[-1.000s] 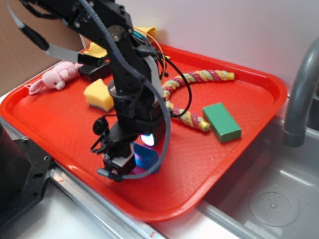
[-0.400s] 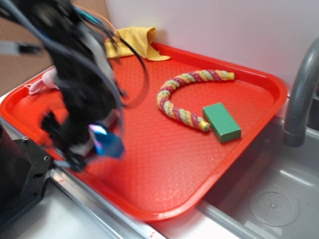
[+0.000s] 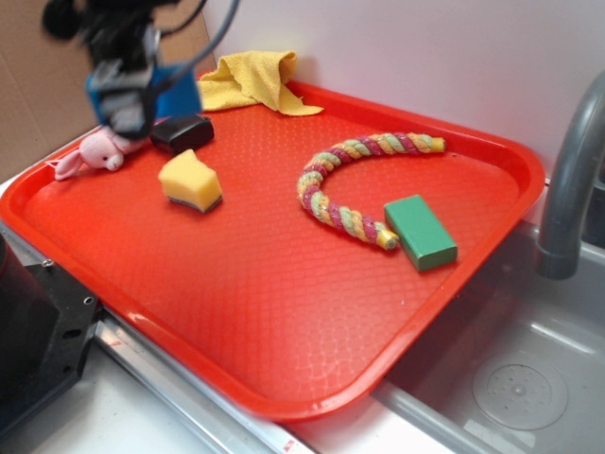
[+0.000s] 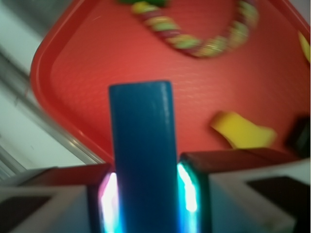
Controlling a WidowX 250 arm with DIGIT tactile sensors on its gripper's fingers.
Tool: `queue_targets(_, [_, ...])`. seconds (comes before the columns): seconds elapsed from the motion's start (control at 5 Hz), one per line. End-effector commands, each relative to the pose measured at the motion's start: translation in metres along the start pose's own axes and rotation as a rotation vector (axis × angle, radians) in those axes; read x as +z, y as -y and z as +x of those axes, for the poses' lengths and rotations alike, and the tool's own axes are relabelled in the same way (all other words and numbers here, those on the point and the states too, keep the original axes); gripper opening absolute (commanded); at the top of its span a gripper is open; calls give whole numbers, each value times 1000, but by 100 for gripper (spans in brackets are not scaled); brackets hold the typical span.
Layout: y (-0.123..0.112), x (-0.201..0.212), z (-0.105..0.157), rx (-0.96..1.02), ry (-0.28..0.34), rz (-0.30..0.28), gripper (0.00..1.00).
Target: Grab the blue block.
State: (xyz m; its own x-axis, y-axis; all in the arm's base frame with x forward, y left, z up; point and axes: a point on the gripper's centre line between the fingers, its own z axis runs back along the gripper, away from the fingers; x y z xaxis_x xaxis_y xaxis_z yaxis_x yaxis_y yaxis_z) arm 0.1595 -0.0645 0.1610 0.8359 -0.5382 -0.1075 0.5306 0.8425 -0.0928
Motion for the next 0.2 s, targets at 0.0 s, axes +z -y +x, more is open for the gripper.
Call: queue_targets(0.0, [-16,32,-11,506,56,59,0])
